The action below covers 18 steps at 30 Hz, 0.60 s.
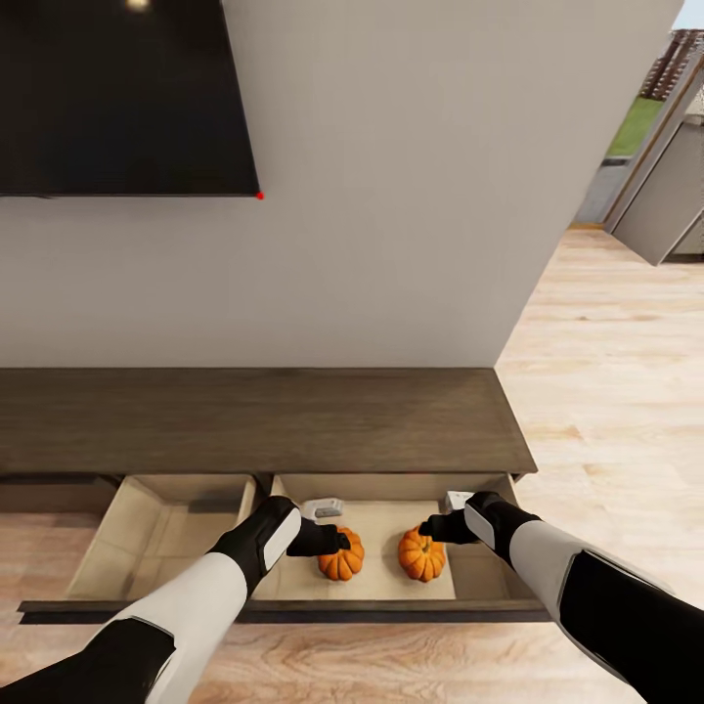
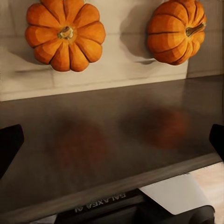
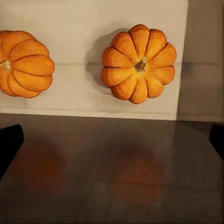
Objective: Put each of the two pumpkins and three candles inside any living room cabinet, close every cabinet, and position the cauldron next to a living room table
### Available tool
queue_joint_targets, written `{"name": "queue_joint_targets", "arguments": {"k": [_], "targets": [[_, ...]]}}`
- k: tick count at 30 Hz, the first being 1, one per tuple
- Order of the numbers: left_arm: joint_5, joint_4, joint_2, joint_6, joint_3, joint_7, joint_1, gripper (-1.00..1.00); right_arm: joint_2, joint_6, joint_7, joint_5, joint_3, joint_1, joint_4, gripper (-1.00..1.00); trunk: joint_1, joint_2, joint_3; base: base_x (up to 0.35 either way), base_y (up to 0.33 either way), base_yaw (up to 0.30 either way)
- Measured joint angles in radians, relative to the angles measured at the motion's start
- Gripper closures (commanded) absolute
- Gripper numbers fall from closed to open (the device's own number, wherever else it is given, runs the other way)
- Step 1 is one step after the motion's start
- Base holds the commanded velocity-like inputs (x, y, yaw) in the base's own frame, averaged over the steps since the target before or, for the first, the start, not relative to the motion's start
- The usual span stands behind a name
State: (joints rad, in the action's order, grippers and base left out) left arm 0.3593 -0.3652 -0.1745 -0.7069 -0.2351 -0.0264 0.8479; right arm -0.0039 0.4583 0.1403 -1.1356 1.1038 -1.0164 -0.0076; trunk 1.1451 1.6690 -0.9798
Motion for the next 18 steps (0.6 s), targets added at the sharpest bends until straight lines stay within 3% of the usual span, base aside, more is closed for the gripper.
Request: {"name": "queue_joint_targets", "arguments": {"k": [5, 14, 18], "targets": [[0.0, 0.001, 0.0, 0.0, 0.001, 0.0, 0.0, -1.0, 0.0, 0.0, 0.0, 0.0, 0.0, 0.0, 0.0, -1.0, -0.019, -0.035, 0.024, 0.0, 0.0, 0.0], [0.0, 0.002, 0.0, 0.001, 0.001, -0.001, 0.0, -1.0, 0.0, 0.0, -0.001, 0.001, 0.0, 0.0, 0.0, -1.0, -0.019, -0.035, 0.038, -0.009, 0.0, 0.0], [0.0, 0.003, 0.0, 0.002, 0.002, -0.001, 0.0, -1.0, 0.0, 0.0, -0.001, 0.0, 0.0, 0.0, 0.0, -1.0, -0.019, -0.035, 0.045, -0.227, 0.0, 0.0]]}}
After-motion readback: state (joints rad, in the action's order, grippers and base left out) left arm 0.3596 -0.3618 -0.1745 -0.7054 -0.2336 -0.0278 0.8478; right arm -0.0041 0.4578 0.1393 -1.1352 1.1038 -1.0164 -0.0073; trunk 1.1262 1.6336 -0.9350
